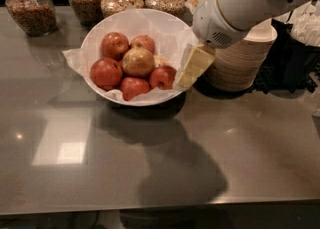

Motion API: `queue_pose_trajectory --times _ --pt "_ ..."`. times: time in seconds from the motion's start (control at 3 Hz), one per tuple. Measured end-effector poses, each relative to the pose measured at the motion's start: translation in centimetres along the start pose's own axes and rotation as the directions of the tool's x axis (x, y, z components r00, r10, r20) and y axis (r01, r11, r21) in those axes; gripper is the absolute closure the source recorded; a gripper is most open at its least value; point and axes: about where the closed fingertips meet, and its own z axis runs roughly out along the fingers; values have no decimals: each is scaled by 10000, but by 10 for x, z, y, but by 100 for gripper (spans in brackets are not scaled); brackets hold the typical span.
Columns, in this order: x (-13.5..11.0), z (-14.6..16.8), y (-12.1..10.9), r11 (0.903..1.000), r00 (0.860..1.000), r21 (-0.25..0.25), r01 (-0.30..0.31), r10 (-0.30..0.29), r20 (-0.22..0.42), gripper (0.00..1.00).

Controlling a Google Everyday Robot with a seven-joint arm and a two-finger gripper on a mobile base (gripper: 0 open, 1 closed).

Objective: Pick apple from white bowl

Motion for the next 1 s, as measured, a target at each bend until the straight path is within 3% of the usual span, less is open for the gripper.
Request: queue_pose_trajectory --times 0.33,0.67,1.0 --pt "-32 12 -22 9986 9924 417 313 -360 1178 0" --pt "-50 18 -31 9978 9771 513 409 -507 2067 4" --pt "-61 25 -26 9987 9614 155 481 -505 2704 4"
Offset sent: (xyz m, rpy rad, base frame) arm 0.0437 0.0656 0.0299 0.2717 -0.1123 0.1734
